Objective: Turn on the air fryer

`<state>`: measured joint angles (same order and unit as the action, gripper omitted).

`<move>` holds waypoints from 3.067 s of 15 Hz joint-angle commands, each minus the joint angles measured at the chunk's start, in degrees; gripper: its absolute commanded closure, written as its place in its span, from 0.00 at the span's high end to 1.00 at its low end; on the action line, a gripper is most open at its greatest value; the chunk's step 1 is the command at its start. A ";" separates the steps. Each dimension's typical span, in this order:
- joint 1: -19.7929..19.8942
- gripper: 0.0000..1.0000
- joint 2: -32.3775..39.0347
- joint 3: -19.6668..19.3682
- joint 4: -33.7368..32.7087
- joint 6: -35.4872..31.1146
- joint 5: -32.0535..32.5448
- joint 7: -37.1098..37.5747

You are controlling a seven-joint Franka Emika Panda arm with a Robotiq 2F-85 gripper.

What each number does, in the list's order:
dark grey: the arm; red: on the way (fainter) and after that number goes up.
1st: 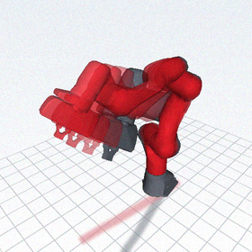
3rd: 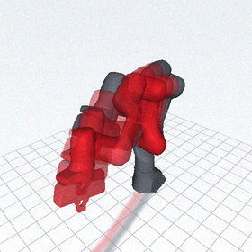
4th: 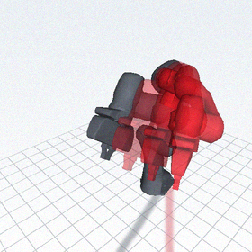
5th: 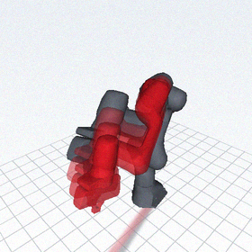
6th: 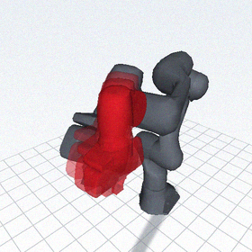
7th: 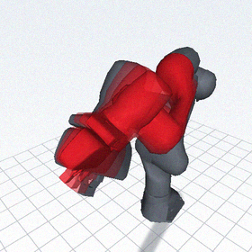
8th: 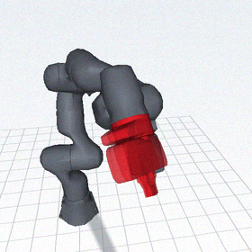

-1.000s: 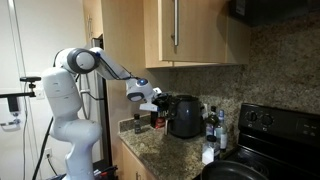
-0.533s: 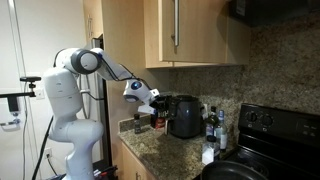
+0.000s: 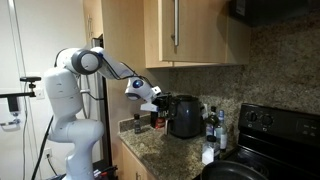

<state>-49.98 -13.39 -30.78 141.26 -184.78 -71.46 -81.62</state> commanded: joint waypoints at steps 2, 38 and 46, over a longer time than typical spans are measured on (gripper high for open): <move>-2.45 1.00 -0.31 -2.67 -0.09 -0.12 -1.17 -3.83; -9.98 1.00 2.04 -7.45 0.11 -8.91 12.48 12.23; -10.40 1.00 6.19 -9.54 2.14 -7.56 12.12 15.84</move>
<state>-60.38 -7.14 -40.32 143.42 -192.33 -59.34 -65.75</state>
